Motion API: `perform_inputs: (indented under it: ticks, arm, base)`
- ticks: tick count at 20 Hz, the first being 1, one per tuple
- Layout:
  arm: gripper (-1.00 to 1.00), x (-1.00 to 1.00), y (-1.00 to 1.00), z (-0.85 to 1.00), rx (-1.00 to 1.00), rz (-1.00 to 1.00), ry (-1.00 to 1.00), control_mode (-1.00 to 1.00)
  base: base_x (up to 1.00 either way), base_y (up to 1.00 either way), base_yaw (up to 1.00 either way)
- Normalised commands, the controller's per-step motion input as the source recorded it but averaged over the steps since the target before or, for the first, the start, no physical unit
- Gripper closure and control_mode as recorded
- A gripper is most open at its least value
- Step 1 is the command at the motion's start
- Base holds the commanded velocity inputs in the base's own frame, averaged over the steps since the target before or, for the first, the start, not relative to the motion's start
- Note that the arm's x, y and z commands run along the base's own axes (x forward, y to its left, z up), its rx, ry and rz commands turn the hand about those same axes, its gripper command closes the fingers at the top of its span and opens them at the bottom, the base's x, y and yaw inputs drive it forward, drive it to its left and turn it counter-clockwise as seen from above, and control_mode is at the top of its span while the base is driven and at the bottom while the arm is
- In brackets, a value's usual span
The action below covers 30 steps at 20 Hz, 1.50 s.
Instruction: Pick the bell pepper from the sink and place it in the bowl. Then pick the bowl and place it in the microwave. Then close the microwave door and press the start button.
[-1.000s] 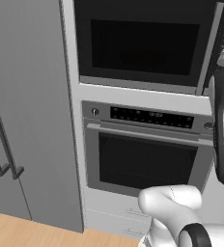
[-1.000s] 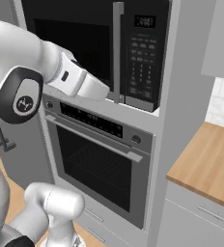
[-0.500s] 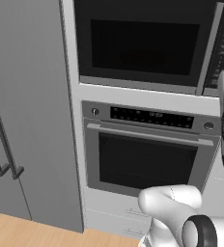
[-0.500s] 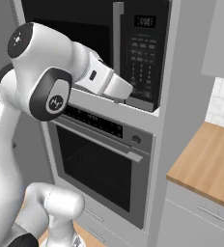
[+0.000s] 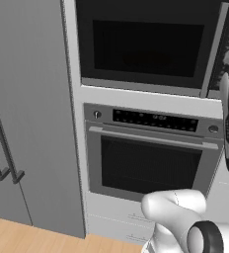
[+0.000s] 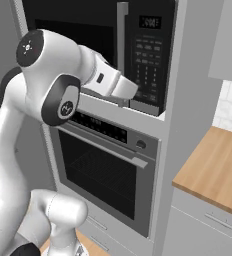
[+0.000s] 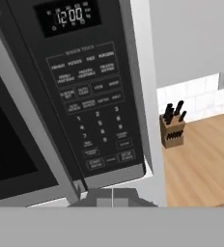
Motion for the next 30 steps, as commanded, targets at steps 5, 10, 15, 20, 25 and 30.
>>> perform_inputs:
  ticks: [5, 10, 15, 20, 25, 30]
  arm:
    - [1.0, 0.11, 0.0, -0.1, 0.0, 0.11, 0.0, -1.0]
    - [1.0, 0.16, 0.01, -0.21, 0.0, 0.04, 0.0, -1.0]
    - [1.0, 0.25, 0.0, -0.18, 0.0, 0.03, 0.0, -1.0]
    - [1.0, 0.31, -0.02, -0.08, 0.0, 0.01, 0.0, -1.0]
    - [1.0, 0.11, -0.08, -0.01, 0.0, 0.02, 0.0, -1.0]
    - [1.0, 0.05, -0.07, -0.07, 0.0, 0.03, 0.0, -1.0]
  base:
    - [0.0, 0.0, 0.0]
    - [0.0, 0.0, 0.0]
    - [0.0, 0.0, 0.0]
    - [0.0, 0.0, 0.0]
    - [0.0, 0.0, 0.0]
    - [0.0, 0.0, 0.0]
